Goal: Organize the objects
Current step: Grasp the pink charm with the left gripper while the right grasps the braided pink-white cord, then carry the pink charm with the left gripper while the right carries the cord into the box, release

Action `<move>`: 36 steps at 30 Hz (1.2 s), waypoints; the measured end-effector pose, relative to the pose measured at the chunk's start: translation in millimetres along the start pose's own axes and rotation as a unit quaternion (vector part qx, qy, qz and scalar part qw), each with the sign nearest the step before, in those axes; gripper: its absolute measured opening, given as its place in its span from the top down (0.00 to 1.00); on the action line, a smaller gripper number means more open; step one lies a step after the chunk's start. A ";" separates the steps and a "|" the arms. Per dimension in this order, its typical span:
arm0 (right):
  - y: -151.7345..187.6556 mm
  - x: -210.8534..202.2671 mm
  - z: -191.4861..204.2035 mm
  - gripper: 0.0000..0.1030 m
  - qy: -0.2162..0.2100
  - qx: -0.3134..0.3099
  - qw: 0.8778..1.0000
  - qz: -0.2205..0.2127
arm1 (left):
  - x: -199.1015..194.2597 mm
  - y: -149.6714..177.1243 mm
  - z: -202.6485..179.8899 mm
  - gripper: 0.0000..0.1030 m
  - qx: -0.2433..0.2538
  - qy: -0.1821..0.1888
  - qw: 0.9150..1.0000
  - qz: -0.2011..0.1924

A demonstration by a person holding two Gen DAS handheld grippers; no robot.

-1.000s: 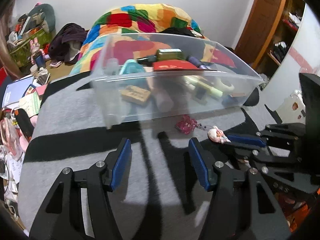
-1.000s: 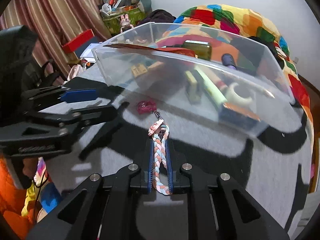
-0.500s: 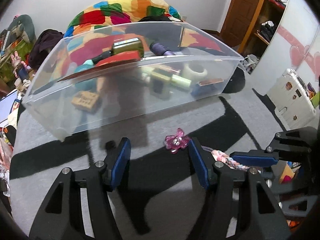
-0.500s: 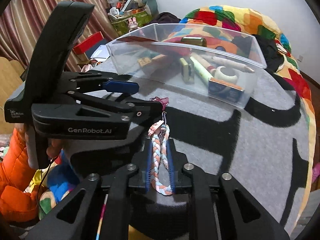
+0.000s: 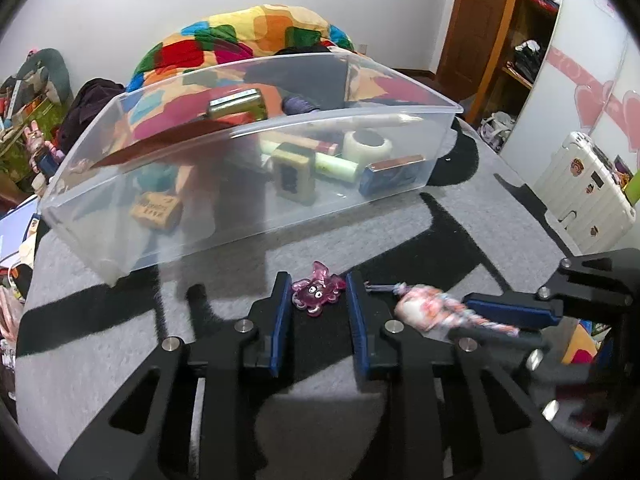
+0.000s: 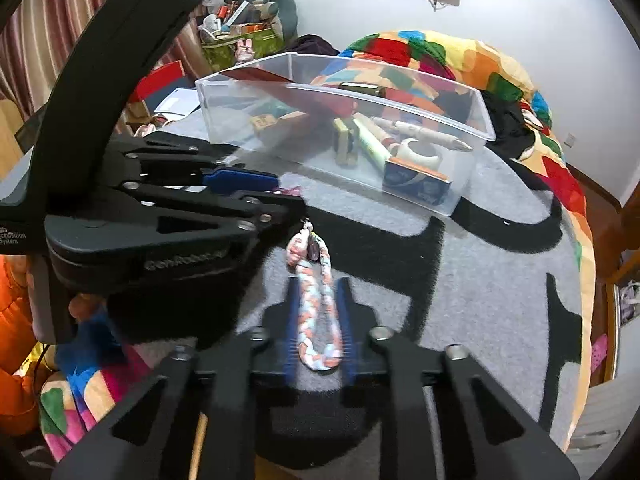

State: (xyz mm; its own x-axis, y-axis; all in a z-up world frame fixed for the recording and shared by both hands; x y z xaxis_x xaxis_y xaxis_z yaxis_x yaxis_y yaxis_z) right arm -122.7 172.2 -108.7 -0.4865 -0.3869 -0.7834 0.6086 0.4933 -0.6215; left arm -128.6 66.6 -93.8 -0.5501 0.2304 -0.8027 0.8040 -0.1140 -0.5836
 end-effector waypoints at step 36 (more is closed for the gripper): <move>-85.1 -45.7 -26.8 0.93 -0.007 0.105 0.988 -0.109 | -156.5 -43.3 51.9 0.74 -0.057 -0.023 0.981 -0.183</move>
State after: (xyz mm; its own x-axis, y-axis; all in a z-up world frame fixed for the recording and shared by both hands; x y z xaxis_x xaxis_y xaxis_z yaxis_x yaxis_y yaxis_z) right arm -169.0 168.9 -20.0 -0.6124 -0.4774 -0.6301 0.6084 0.2243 -0.7613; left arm -89.1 -14.7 50.7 -0.8136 0.1920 -0.5488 0.5699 0.0768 -0.8181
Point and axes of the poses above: each gripper's, at about its wrist camera, not at the fingertips, and x roughly the way its jaws point, z to its left, y to its underside, the point moved 4 cm from there along x, roughly the way its jaws point, and after that the axes turned 5 degrees about y, right-handed, at the moved point
